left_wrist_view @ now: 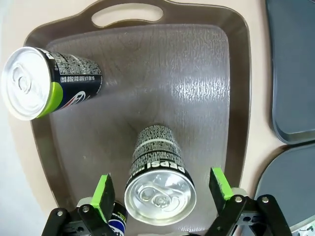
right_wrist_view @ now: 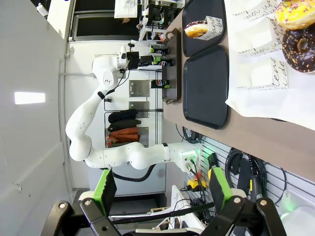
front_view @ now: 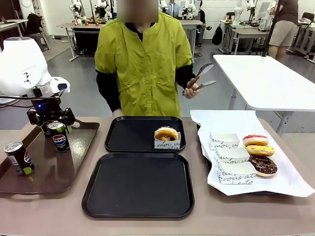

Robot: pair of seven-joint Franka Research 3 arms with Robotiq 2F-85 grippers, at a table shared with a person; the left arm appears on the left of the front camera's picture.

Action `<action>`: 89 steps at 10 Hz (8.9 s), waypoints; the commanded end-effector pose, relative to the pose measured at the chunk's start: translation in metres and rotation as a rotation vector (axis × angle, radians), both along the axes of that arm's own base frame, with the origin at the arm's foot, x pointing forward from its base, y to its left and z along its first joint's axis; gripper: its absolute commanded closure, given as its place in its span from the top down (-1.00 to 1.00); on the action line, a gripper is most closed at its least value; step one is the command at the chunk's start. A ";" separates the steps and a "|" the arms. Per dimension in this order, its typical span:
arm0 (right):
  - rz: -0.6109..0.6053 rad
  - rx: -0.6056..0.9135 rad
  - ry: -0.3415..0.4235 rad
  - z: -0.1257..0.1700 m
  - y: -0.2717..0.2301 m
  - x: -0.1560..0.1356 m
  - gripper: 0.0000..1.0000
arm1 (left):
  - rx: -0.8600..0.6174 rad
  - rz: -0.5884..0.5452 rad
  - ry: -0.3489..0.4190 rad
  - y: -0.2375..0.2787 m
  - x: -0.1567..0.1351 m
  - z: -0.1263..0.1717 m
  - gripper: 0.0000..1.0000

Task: Set up donuts and drinks on trays.
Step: Pick up one Pepsi coke and place it on the Flat Tray.

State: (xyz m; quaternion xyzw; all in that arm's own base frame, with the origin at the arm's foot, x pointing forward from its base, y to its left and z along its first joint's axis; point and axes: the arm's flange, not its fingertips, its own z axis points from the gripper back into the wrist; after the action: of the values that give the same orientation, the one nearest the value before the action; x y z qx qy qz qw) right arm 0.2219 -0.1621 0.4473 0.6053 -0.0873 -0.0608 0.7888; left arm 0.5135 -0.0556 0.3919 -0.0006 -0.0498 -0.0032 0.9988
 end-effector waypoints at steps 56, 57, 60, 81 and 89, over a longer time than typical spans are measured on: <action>0.001 0.005 -0.002 -0.001 0.001 0.000 1.00 | 0.030 -0.330 -0.010 -0.040 -0.181 0.225 0.16; 0.001 0.005 -0.002 -0.001 0.001 0.000 1.00 | 0.035 -0.323 0.007 -0.041 -0.184 0.220 0.16; 0.001 0.005 -0.002 -0.001 0.001 0.000 1.00 | -0.024 -0.309 -0.033 -0.079 -0.135 0.197 0.16; 0.001 0.005 -0.002 -0.001 0.001 0.000 1.00 | 0.005 -0.414 -0.041 -0.168 -0.094 0.167 0.16; 0.001 0.005 -0.002 -0.001 0.001 0.000 1.00 | 0.039 -0.384 -0.079 -0.214 -0.018 0.085 0.16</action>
State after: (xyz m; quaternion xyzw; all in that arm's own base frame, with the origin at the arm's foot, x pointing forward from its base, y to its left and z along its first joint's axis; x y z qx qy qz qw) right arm 0.2221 -0.1620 0.4471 0.6048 -0.0865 -0.0616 0.7892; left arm 0.5020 -0.2699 0.4664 0.0189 -0.0809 -0.1857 0.9791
